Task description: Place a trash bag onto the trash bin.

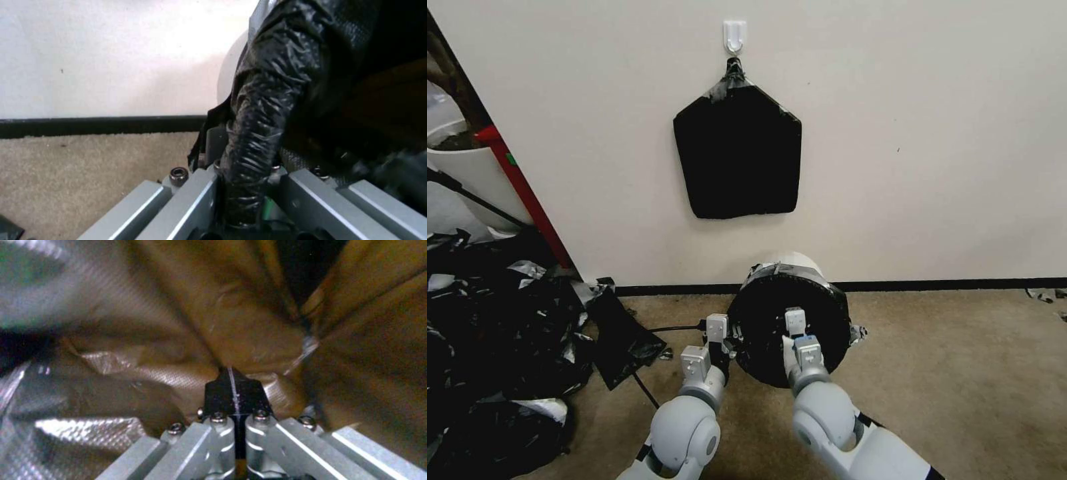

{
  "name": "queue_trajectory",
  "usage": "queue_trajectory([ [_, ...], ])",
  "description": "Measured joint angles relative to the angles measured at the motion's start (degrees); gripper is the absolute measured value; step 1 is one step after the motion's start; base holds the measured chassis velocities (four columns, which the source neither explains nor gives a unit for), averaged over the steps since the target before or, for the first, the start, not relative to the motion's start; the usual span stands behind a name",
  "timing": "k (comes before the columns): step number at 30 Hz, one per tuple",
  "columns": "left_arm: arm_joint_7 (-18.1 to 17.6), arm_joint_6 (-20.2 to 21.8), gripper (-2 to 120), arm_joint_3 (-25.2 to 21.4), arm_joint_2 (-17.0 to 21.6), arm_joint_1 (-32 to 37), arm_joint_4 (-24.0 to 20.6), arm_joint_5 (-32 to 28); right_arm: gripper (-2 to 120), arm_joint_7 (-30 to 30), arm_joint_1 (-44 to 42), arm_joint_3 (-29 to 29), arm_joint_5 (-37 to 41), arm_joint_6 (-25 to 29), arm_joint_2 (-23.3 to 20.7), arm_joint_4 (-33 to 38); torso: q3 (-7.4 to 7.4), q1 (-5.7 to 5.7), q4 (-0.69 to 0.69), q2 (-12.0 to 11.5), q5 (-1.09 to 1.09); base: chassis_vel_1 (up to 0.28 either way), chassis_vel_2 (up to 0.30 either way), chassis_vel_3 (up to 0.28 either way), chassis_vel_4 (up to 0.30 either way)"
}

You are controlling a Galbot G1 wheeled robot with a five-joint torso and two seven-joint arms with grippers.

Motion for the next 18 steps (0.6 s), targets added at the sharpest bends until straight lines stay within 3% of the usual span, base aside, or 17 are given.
queue_trajectory([
  [9, 0.2, 0.0, 0, 0.2, 0.2, 1.2, -1.4, 0.6, 0, 0.1, 1.0, -0.1, 0.9, -4.3, 0.3, -2.2, 0.0, 0.0, 0.0, 0.0, 0.0, 0.0, 0.0, 0.0, 0.0],
  [18, 0.4, 0.1, 0, 0.6, 0.5, 2.6, -2.7, 0.7, 0, 0.2, 2.3, 1.2, -5.2, -4.7, 0.6, -5.0, 0.0, 0.0, 0.0, 0.0, 0.0, 0.0, 0.0, 0.0, 0.0],
])
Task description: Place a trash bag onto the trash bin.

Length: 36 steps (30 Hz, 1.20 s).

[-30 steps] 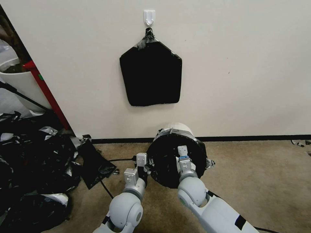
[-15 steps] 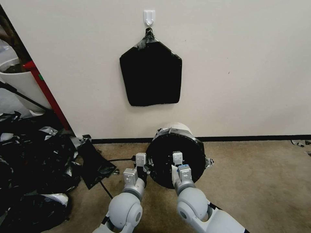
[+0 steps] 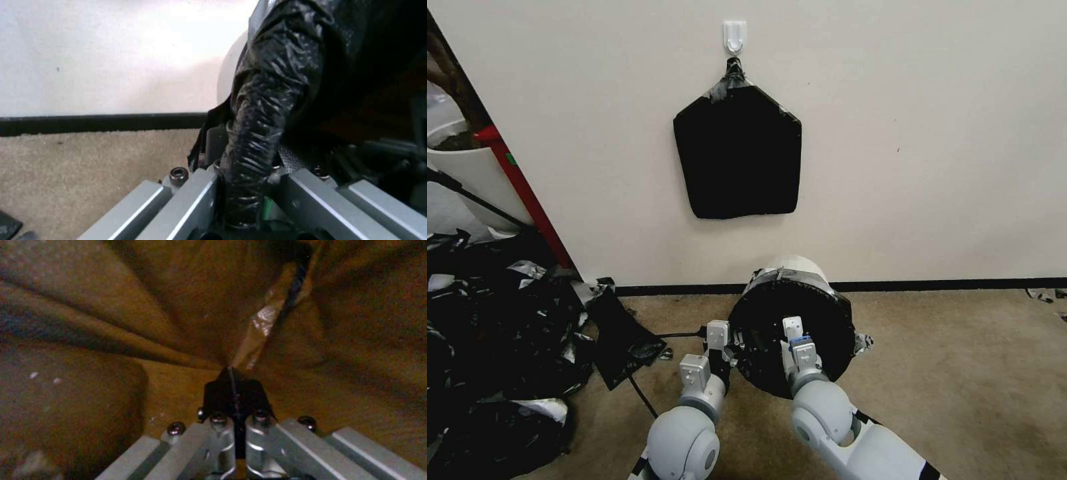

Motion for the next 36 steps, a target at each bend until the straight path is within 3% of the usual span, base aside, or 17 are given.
queue_trajectory([
  [7, 0.0, 0.7, 0, 0.2, -0.1, -0.2, -0.1, -0.6, 0, -0.7, -0.8, 0.2, -1.4, 1.5, -0.1, 0.4, 0.0, 0.0, 0.0, 0.0, 0.0, 0.0, 0.0, 0.0, 0.0],
  [11, -1.9, 2.7, 0, -0.3, -0.1, -1.0, 0.1, -4.4, 2, -4.3, -3.5, 0.9, -3.2, 3.6, -1.1, 3.6, 0.0, 0.0, 0.0, 0.0, 0.0, 0.0, 0.0, 0.0, 0.0],
  [13, -5.4, 7.1, 0, -1.5, 0.9, -2.7, -0.1, -11.4, 15, -7.7, -7.6, 2.4, -6.3, 4.8, -2.7, 9.1, 0.0, 0.0, -0.01, 0.0, -0.01, 0.0, 0.0, 0.0, 0.0],
  [17, -8.4, 10.9, 0, -2.7, 2.2, -4.2, -0.3, -17.3, 25, -11.5, -10.9, 4.2, -9.6, 7.7, -4.0, 13.9, 0.0, 0.0, -0.01, 0.0, 0.0, 0.0, 0.0, 0.0, 0.0],
  [19, -11.5, 13.5, 0, -3.3, 3.2, -5.6, -0.3, -21.7, 33, -16.3, -13.0, 6.1, -12.7, 11.8, -5.0, 17.2, 0.0, 0.0, -0.01, 0.0, -0.01, 0.0, 0.0, 0.0, 0.0],
  [21, -17.8, 16.8, 0, -3.7, 4.1, -7.3, -0.6, -27.4, 43, -22.7, -14.5, 8.5, -16.6, 18.0, -5.4, 19.1, 0.0, 0.0, -0.01, 0.0, -0.01, 0.0, 0.0, 0.0, 0.0],
  [23, -18.7, 17.2, 0, -3.8, 4.2, -7.5, -0.7, -28.2, 44, -23.6, -14.6, 8.8, -17.1, 19.0, -5.4, 19.2, 0.0, 0.0, -0.01, 0.0, -0.01, 0.0, 0.0, 0.0, 0.0],
  [24, -24.1, 19.5, 0, -4.1, 4.8, -8.7, -1.1, -33.5, 53, -27.9, -14.6, 10.7, -20.1, 23.9, -4.9, 19.5, 0.0, 0.0, 0.0, 0.0, 0.0, 0.0, 0.0, 0.0, 0.0],
  [25, -32.4, 22.3, 0, -4.7, 5.2, -10.4, -2.1, -43.1, 60, -31.4, -13.9, 12.8, -23.1, 29.7, -3.7, 19.5, 0.0, 0.0, 0.0, 0.0, 0.0, 0.0, 0.0, 0.0, 0.0],
  [26, -32.4, 22.3, 0, -4.7, 5.2, -10.4, -2.1, -43.1, 60, -31.4, -13.9, 12.8, -23.1, 29.7, -3.7, 19.5, 0.0, 0.0, 0.0, 0.0, 0.0, 0.0, 0.0, 0.0, 0.0],
  [28, -39.6, 23.6, 0, -5.7, 5.5, -11.4, -3.4, -54.4, 68, -32.6, -13.4, 14.2, -24.5, 32.6, -2.6, 19.5, 0.0, 0.0, 0.0, 0.0, 0.0, 0.0, 0.0, 0.0, 0.0],
  [29, -39.6, 23.6, 0, -5.7, 5.5, -11.4, -3.4, -54.4, 68, -32.6, -13.4, 14.2, -24.5, 32.6, -2.6, 19.5, 0.0, 0.0, 0.0, 0.0, 0.0, 0.0, 0.0, 0.0, 0.0],
  [31, -47.4, 23.6, 0, -7.0, 5.6, -11.5, -5.1, -66.2, 80, -32.7, -13.4, 15.1, -24.8, 32.5, -2.0, 19.5, 0.0, 0.0, -0.01, 0.0, 0.0, 0.0, 0.0, 0.0, 0.0],
  [32, -47.4, 23.6, 0, -7.0, 5.6, -11.5, -5.1, -66.2, 80, -32.7, -13.4, 15.1, -24.8, 32.5, -2.0, 19.5, 0.0, 0.0, -0.01, 0.0, 0.0, 0.0, 0.0, 0.0, 0.0],
  [36, -53.3, 20.8, 0, -7.7, 5.2, -9.9, -5.3, -71.3, 94, -31.9, -14.0, 15.3, -25.3, 31.3, -1.9, 18.9, 0.0, 0.0, 0.0, 0.0, 0.0, 0.0, 0.0, 0.0, 0.0],
])
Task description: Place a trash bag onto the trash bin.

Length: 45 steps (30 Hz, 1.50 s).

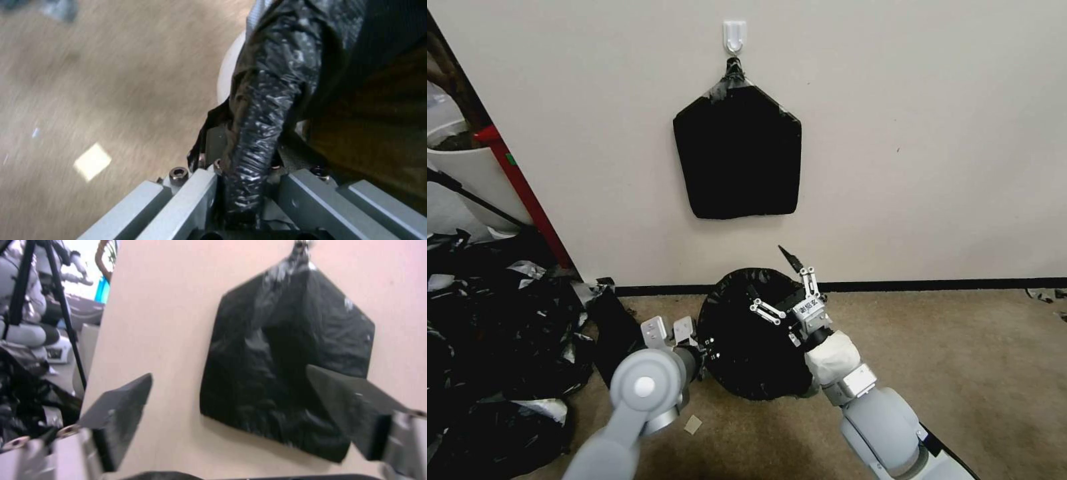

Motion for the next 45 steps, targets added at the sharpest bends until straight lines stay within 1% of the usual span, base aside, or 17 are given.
queue_trajectory([
  [3, -2.5, -1.7, 0, 0.2, -0.9, 2.8, 0.0, -0.2, 100, 0.4, -0.4, 0.0, -0.4, -0.6, 0.2, -0.7, 0.0, 0.0, 0.0, 0.0, -0.01, 0.0, 0.0, 0.0, 0.0],
  [9, -6.2, -3.4, 0, 0.3, -3.7, 5.3, -0.2, -0.2, 100, 1.0, -0.3, -0.1, -0.6, -1.7, 0.6, -2.0, 0.0, 0.0, 0.0, 0.0, 0.0, 0.0, 0.0, 0.0, 0.0],
  [20, -6.0, -2.1, 1, 0.9, -5.1, 4.1, 1.4, 1.3, 100, 1.1, -0.2, -0.1, -0.4, -2.0, 0.2, -2.9, 0.0, 0.0, 0.0, 0.0, 0.0, 0.0, 0.0, 0.0, 0.0],
  [24, -4.8, -1.9, 19, 1.0, -5.6, 3.8, 1.6, 1.8, 100, 1.2, -0.1, -0.1, -0.3, -2.1, 0.1, -3.3, 0.0, 0.0, 0.0, 0.0, 0.0, 0.0, 0.0, 0.0, 0.0],
  [26, -4.5, -1.8, 23, 0.9, -5.7, 3.8, 1.6, 1.9, 100, 1.2, -0.1, -0.1, -0.3, -2.1, 0.1, -3.4, 0.0, 0.0, 0.0, 0.0, 0.0, 0.0, 0.0, 0.0, 0.0],
  [27, -4.2, -1.8, 30, 0.9, -5.8, 3.8, 1.6, 2.2, 100, 1.2, 0.0, -0.1, -0.3, -2.1, 0.1, -3.6, 0.0, 0.0, 0.0, 0.0, 0.0, 0.0, 0.0, 0.0, 0.0],
  [28, -4.2, -1.8, 30, 0.9, -5.8, 3.8, 1.6, 2.2, 100, 1.2, 0.0, -0.1, -0.3, -2.1, 0.1, -3.6, 0.0, 0.0, 0.0, 0.0, 0.0, 0.0, 0.0, 0.0, 0.0],
  [31, -3.3, -1.8, 45, 0.9, -5.8, 3.8, 0.9, 3.2, 100, 1.2, 0.0, -0.2, -0.3, -2.1, 0.2, -4.0, 0.0, 0.0, 0.0, 0.0, 0.0, 0.0, 0.0, 0.0, 0.0],
  [32, -3.3, -1.8, 45, 0.9, -5.8, 3.8, 0.9, 3.2, 100, 1.2, 0.0, -0.2, -0.3, -2.1, 0.2, -4.0, 0.0, 0.0, 0.0, 0.0, 0.0, 0.0, 0.0, 0.0, 0.0],
  [34, -2.7, -1.8, 56, 0.9, -5.3, 4.5, -1.1, 4.6, 100, 1.4, 0.0, -0.1, -0.3, -1.7, 0.4, -4.6, 0.0, 0.0, 0.0, 0.0, -0.01, 0.0, 0.0, 0.0, 0.0],
  [35, -2.7, -1.8, 56, 0.9, -5.3, 4.5, -1.1, 4.6, 100, 1.4, 0.0, -0.1, -0.3, -1.7, 0.4, -4.6, 0.0, 0.0, 0.0, 0.0, -0.01, 0.0, 0.0, 0.0, 0.0],
  [39, -1.5, -2.0, 71, 0.7, -3.9, 6.8, -5.7, 8.0, 100, 2.8, 0.0, 0.9, 0.7, -1.1, 1.3, -5.8, 0.0, 0.0, 0.0, 0.0, 0.0, 0.0, 0.0, 0.0, 0.0],
  [41, 0.5, -2.0, 81, 0.7, -2.5, 9.0, -8.8, 12.4, 100, 5.7, 0.3, 2.1, 3.2, -2.9, 2.2, -6.5, 0.0, 0.0, 0.0, 0.0, 0.0, 0.0, 0.0, 0.0, 0.0],
  [42, 0.5, -2.0, 81, 0.7, -2.5, 9.0, -8.8, 12.4, 100, 5.7, 0.3, 2.1, 3.2, -2.9, 2.2, -6.5, 0.0, 0.0, 0.0, 0.0, 0.0, 0.0, 0.0, 0.0, 0.0],
  [43, 2.6, -2.2, 86, 0.7, -1.6, 10.1, -9.6, 16.8, 100, 7.6, 0.4, 2.7, 4.9, -4.0, 2.6, -6.5, 0.0, 0.0, 0.01, 0.0, 0.0, 0.0, 0.0, 0.0, 0.0],
  [44, 7.8, -4.6, 91, 0.6, -0.2, 11.7, -10.0, 24.7, 100, 9.6, 0.4, 3.7, 7.4, -4.9, 3.3, -6.4, 0.0, 0.0, 0.01, 0.0, 0.0, 0.0, 0.0, 0.0, 0.0],
  [45, 7.8, -4.6, 91, 0.6, -0.2, 11.7, -10.0, 24.7, 100, 9.6, 0.4, 3.7, 7.4, -4.9, 3.3, -6.4, 0.0, 0.0, 0.01, 0.0, 0.0, 0.0, 0.0, 0.0, 0.0],
])
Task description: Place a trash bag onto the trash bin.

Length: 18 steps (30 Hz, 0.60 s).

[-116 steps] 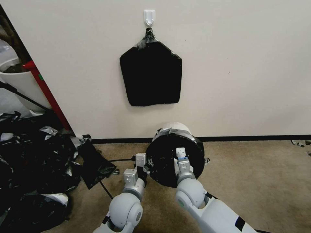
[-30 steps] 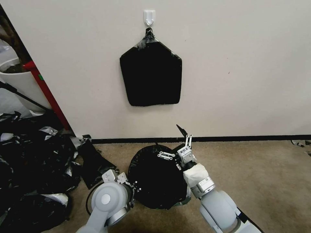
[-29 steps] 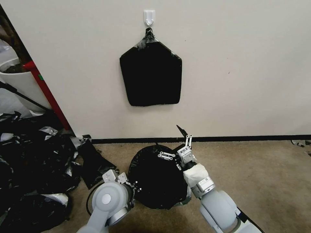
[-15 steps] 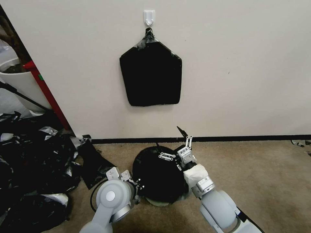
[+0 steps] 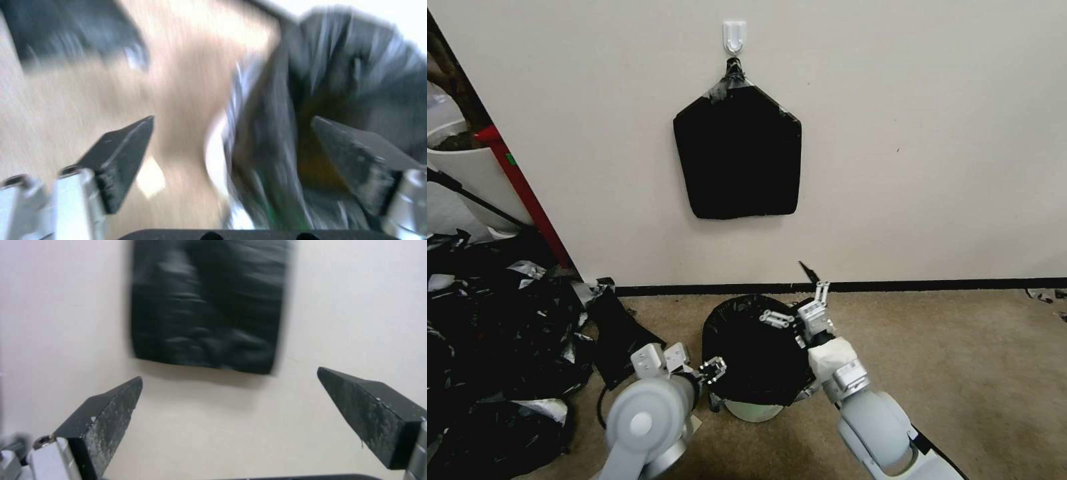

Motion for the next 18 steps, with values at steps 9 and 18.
queue_trajectory([
  [9, 43.6, -37.4, 100, -8.2, 6.4, -1.7, 12.4, 46.0, 100, 1.4, -2.9, 13.2, -0.2, 1.4, 8.0, 0.0, 0.0, 0.0, 0.0, 0.0, -0.03, 0.0, 0.0, 0.0, 0.0],
  [18, 54.0, -39.2, 100, -14.3, 3.6, -4.4, 14.2, 44.3, 100, -6.2, -6.9, 22.5, -7.7, 3.0, 14.0, -0.4, 0.0, 0.0, -0.01, 0.0, -0.01, 0.0, 0.0, 0.0, 0.0],
])
